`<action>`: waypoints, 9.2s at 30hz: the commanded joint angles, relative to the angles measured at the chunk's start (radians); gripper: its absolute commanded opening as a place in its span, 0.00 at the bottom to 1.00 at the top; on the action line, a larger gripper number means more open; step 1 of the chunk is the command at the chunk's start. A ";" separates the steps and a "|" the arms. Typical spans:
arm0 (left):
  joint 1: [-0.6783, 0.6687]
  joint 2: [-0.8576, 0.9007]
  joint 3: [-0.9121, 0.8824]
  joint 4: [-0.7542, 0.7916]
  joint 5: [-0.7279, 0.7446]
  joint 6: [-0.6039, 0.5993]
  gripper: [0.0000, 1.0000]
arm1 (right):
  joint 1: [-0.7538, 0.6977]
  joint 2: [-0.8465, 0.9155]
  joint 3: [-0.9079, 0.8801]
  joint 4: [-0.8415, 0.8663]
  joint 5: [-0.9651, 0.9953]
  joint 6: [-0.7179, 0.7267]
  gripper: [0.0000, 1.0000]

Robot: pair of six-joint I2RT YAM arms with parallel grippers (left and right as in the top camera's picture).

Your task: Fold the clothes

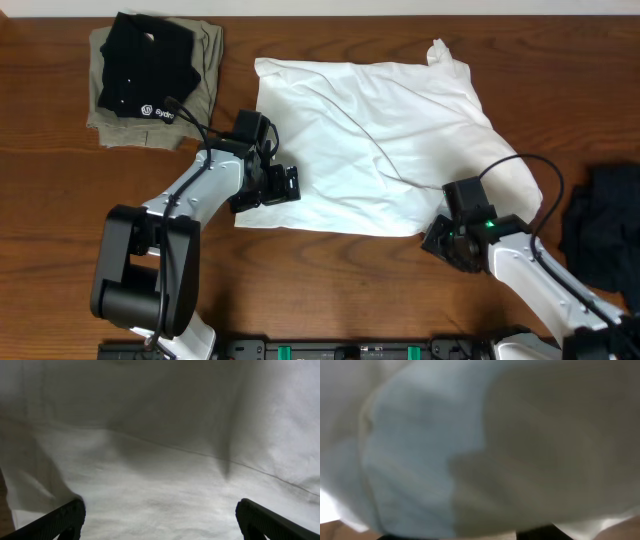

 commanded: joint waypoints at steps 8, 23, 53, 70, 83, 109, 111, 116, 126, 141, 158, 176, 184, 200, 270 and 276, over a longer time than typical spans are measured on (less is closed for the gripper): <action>0.000 0.013 -0.003 -0.003 -0.006 -0.009 0.98 | 0.003 0.032 0.010 0.089 -0.001 -0.096 0.44; 0.000 0.013 -0.003 -0.005 -0.009 -0.009 0.98 | 0.003 0.005 0.046 0.089 -0.017 -0.142 0.43; 0.000 0.013 -0.003 -0.006 -0.009 -0.009 0.98 | -0.001 0.006 0.047 0.097 0.166 -0.144 0.09; 0.000 0.013 -0.003 -0.010 -0.009 -0.005 0.98 | -0.002 -0.103 0.303 -0.366 0.169 -0.107 0.01; 0.000 0.013 -0.003 -0.011 -0.043 -0.006 0.98 | -0.003 -0.119 0.402 -0.760 0.130 -0.106 0.01; 0.000 0.013 -0.003 -0.027 -0.043 -0.006 0.98 | -0.046 -0.132 0.737 -1.110 0.329 0.026 0.01; 0.000 0.013 -0.003 -0.026 -0.043 -0.006 0.98 | -0.046 -0.137 0.742 -1.126 0.327 0.024 0.01; 0.000 0.013 -0.003 -0.025 -0.043 -0.006 0.98 | -0.046 -0.145 0.742 -1.135 0.276 -0.024 0.01; 0.054 0.013 -0.003 -0.024 -0.049 -0.005 0.98 | -0.046 -0.145 0.742 -1.116 0.189 -0.137 0.38; 0.041 0.004 -0.002 -0.026 0.156 0.164 0.98 | -0.103 -0.047 0.694 -0.700 0.224 -0.259 0.44; -0.037 0.004 -0.002 -0.009 0.149 0.156 0.98 | -0.351 0.473 0.702 -0.090 -0.149 -0.556 0.33; -0.037 0.004 -0.002 0.010 0.149 0.122 0.98 | -0.497 0.665 0.749 0.031 -0.058 -0.600 0.31; -0.037 0.004 -0.002 0.010 0.149 0.122 0.98 | -0.502 0.669 0.749 0.091 0.013 -0.600 0.31; -0.037 0.004 -0.002 0.014 0.150 0.122 0.98 | -0.494 0.695 0.801 0.131 0.027 -0.596 0.36; 0.099 0.089 -0.003 -0.146 0.009 -0.088 0.06 | -0.262 0.680 1.141 -0.488 -0.414 -0.660 0.45; 0.126 0.089 -0.003 -0.208 0.000 -0.119 0.06 | -0.262 0.680 1.141 -0.482 -0.410 -0.660 0.45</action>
